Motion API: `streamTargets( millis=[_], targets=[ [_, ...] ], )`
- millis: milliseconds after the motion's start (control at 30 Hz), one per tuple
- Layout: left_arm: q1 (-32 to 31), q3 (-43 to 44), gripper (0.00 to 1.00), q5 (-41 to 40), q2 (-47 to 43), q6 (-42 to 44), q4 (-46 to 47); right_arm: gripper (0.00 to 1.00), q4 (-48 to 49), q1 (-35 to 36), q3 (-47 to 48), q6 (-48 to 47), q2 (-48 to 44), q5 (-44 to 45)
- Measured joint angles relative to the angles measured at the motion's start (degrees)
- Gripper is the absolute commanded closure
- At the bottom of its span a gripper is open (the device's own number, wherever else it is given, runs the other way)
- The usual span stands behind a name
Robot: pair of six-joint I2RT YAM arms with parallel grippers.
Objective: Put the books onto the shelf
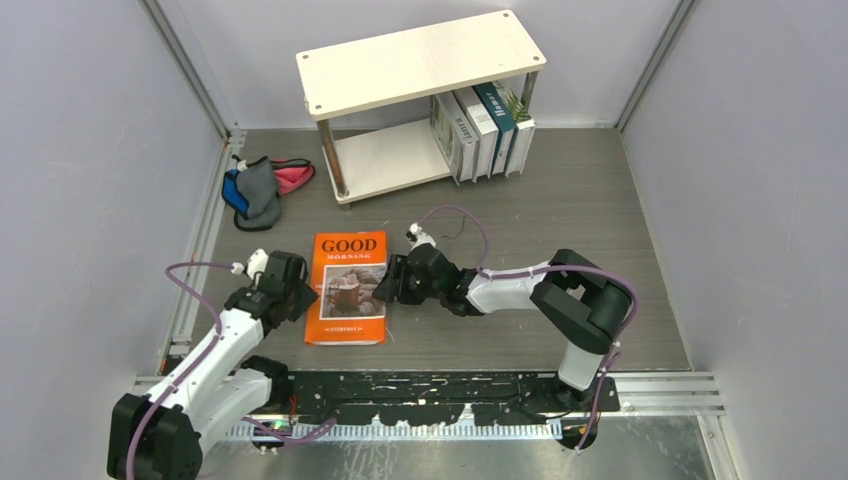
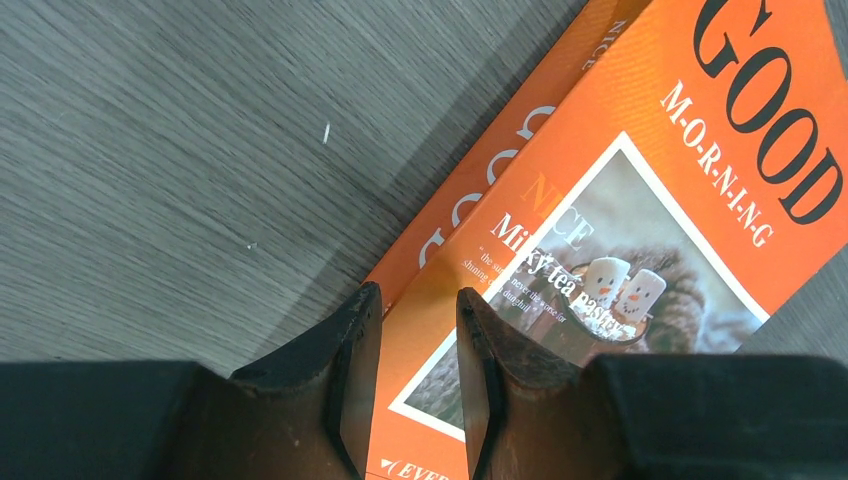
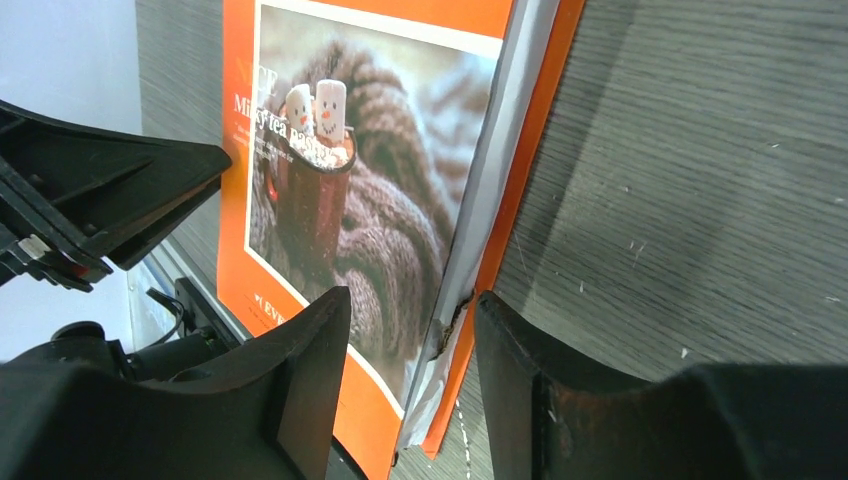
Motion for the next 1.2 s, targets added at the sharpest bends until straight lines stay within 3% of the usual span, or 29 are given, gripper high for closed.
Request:
streamTargets(
  millis=[367, 833, 1200],
  targets=[
    [1.1, -0.5, 0.65, 0.5, -1.2, 0.9, 0.0, 0.62, 1.3, 0.7, 0.0, 1.4, 2.3, -0.7],
    [2.2, -0.7, 0.61, 1.1, -2.5, 1.9, -0.7, 0.98, 3.8, 0.7, 0.0, 5.2, 3.2, -0.9],
    [3.0, -0.7, 0.52, 1.7, -6.0, 2.1, -1.7, 0.99, 5.2, -0.5, -2.9, 6.6, 0.4, -2.1]
  ],
)
